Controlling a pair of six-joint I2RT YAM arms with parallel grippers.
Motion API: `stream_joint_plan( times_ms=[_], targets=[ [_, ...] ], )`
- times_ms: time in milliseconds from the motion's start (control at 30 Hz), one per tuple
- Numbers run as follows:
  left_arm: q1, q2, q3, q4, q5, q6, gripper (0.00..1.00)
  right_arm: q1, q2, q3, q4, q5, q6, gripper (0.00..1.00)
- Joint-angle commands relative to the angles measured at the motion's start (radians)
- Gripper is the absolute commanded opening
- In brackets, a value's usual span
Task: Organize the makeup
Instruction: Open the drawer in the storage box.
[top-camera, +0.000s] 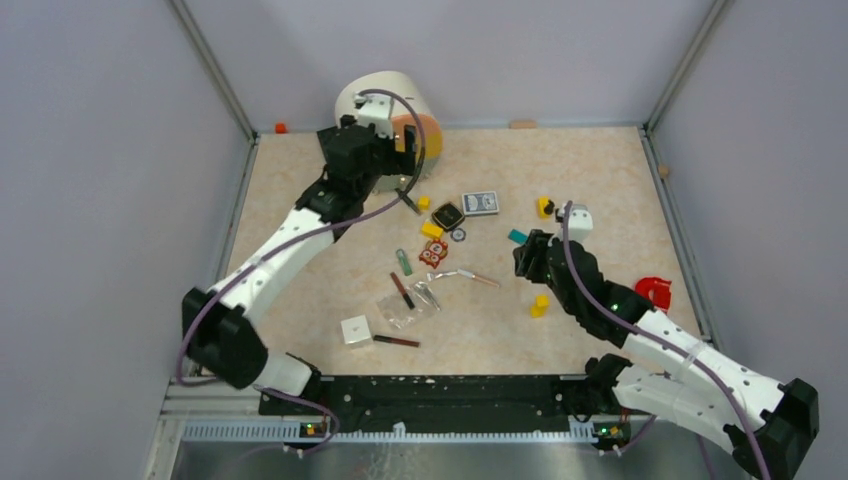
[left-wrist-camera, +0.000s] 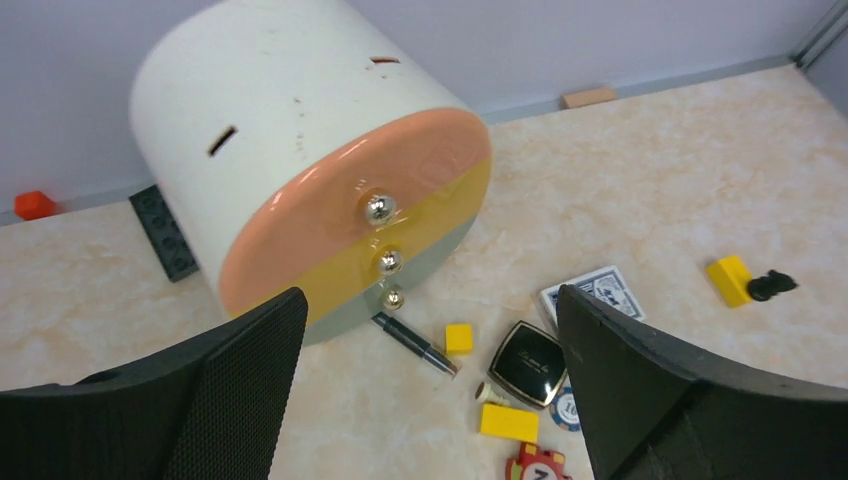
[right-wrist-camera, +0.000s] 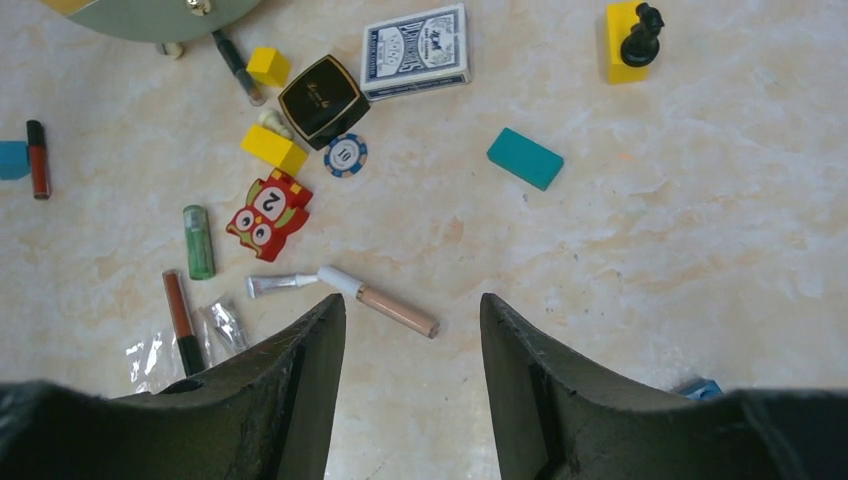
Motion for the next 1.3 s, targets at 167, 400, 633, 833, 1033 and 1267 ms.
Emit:
stream_joint_plan(
  times_ms=[167, 400, 633, 833, 1033, 1267],
  targets=[
    [0.001, -0.502, -0.181, -0.365, -0.026, -0.11, 0.99, -0.009, 0.163, -0.017, 0.45, -0.179, -0.208, 0.51],
    [0.0, -0.799, -0.469, -0.471, -0.147, -0.102, 0.99, -0.008, 0.455, 0.163, 0.554, -0.252, -0.271, 0.51],
    [0.001, -0.904, -0.586, -0.454, -0.216, -0.101, 0.99, -0.009, 0.731, 0.372, 0.622, -0.303, -0.261, 0.52],
    [0.007, -0.848, -0.588, -0.455, -0.218, -0.124, 0.99, -0.014, 0.934, 0.574, 0.639, -0.342, -0.27, 0.53],
    [0.027, -0.848, -0.589, -0.454, -0.209, -0.123, 0.99, -0.044, 1.09, 0.746, 0.657, -0.372, -0.227, 0.53],
    [0.059, -0.861, -0.593, -0.443, -0.186, -0.118, 0.99, -0.088, 1.242, 0.883, 0.686, -0.45, -0.145, 0.53]
  ],
)
